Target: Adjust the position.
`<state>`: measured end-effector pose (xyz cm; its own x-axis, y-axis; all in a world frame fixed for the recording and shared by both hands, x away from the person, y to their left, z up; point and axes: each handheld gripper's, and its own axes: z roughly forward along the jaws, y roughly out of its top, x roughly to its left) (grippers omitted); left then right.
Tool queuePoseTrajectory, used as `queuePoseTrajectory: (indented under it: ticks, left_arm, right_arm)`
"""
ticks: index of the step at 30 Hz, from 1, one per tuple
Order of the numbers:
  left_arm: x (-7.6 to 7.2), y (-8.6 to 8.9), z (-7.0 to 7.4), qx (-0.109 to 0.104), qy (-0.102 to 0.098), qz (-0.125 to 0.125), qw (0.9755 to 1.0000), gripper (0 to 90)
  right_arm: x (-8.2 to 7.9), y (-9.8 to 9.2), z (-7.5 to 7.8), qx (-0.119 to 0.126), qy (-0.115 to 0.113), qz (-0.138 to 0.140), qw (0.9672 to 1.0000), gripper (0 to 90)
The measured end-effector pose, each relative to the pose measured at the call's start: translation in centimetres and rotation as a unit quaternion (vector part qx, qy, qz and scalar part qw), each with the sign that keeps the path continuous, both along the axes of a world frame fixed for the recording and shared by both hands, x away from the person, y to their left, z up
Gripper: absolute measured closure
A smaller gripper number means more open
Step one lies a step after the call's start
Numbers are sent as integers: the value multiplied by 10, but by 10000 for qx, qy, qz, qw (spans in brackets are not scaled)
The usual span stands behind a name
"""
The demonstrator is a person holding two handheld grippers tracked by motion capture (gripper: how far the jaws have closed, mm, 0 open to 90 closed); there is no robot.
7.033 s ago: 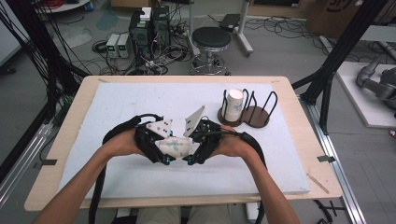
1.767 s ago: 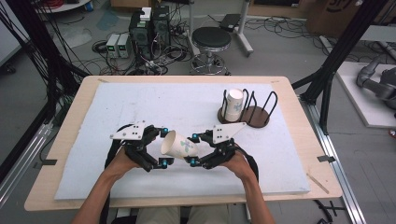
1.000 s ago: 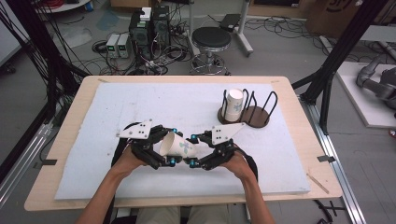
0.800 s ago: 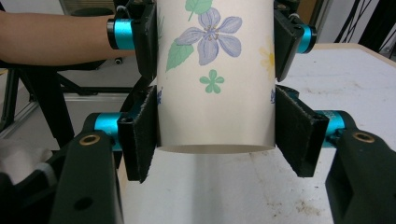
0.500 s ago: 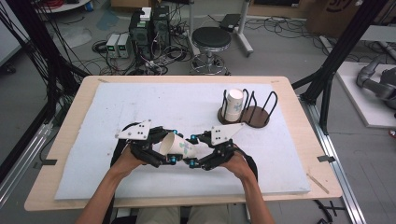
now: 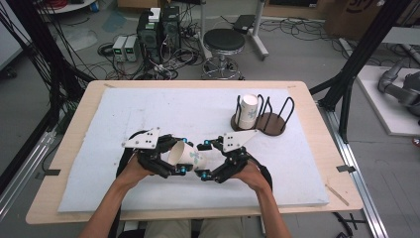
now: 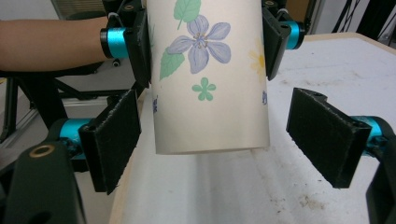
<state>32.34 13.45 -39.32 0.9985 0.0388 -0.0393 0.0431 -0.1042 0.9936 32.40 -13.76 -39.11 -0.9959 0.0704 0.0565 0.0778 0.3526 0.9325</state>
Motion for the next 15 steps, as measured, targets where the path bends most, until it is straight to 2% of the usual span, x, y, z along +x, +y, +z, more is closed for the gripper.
queuePoseTrajectory:
  ticks: [9, 14, 15]
  left_arm:
    - [0, 2, 0, 26, -14, 29, 10000, 313]
    - [0, 4, 2, 100, -34, 77, 9999, 313]
    - [1, 6, 4, 209, -52, 136, 9997, 313]
  right_arm:
    - [0, 0, 0, 0, -42, -48, 10000, 182]
    - [0, -2, 1, -7, -45, -104, 9999, 181]
    - [0, -3, 1, -14, -44, -119, 9999, 181]
